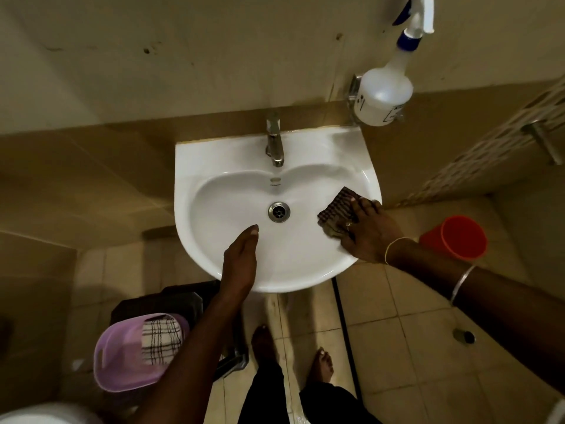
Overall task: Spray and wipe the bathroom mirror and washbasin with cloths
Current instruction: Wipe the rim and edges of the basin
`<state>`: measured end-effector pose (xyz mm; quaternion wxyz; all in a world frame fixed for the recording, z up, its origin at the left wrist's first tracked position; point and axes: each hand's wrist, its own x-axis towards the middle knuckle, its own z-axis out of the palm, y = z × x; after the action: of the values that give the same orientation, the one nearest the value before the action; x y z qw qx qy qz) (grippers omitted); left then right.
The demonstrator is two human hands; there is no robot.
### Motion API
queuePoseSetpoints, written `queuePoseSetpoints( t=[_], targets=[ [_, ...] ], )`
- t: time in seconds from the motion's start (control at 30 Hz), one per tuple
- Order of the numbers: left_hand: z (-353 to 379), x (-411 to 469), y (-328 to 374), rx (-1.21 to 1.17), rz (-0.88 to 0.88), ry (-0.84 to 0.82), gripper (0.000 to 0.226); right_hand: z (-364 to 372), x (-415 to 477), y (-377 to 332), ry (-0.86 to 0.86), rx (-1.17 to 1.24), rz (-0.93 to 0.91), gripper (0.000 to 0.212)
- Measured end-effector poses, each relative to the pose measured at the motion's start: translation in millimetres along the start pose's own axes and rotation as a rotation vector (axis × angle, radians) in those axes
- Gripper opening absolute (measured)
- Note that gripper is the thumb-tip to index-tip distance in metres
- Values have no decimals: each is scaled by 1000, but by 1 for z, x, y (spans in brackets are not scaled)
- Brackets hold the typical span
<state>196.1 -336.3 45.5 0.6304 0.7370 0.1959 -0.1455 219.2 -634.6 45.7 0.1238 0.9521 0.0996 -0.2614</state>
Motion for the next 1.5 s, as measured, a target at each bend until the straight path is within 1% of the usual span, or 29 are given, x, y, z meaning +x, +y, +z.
queuePoseSetpoints(
  t=[0.17, 0.27, 0.37, 0.53, 0.7, 0.8, 0.9, 1.0, 1.1, 1.17, 1.27, 1.33, 1.4, 1.5],
  targets=[
    [-5, -8, -1, -25, 12, 12, 39, 5, -27, -11, 54, -32, 45, 77],
    [-8, -12, -1, -27, 21, 26, 39, 8, -43, -22, 70, 2, 45, 65],
    [-12, -12, -3, -14, 40, 44, 39, 13, -62, -40, 155, 49, 9, 59],
    [-25, -11, -5, -46, 76, 93, 35, 15, -76, -92, 212, 133, -59, 66],
    [-48, -6, -6, -73, 121, 181, 31, 8, -71, -162, 295, 203, -139, 71],
    [-63, 0, -5, -130, 112, 194, 31, 2, -65, -205, 330, 257, -177, 75],
    [-77, 8, -5, -127, 131, 194, 32, -5, -54, -240, 351, 337, -181, 73],
    [-91, 20, -4, -111, 141, 214, 31, -17, -38, -268, 376, 400, -197, 73],
    [-102, 30, 2, -137, 114, 219, 31, -33, -19, -290, 408, 479, -209, 75],
    [-107, 38, 6, -181, 88, 236, 30, -41, 1, -303, 423, 507, -205, 82],
    [-117, 48, 10, -215, 65, 261, 30, -46, 37, -320, 416, 537, -189, 103],
    [-123, 56, 12, -219, 75, 273, 34, -54, 58, -327, 402, 545, -184, 108],
    [-125, 59, 14, -188, 90, 284, 35, -64, 77, -331, 382, 563, -185, 105],
    [-127, 67, 16, -185, 140, 314, 33, -78, 107, -334, 377, 622, -145, 88]
  ],
)
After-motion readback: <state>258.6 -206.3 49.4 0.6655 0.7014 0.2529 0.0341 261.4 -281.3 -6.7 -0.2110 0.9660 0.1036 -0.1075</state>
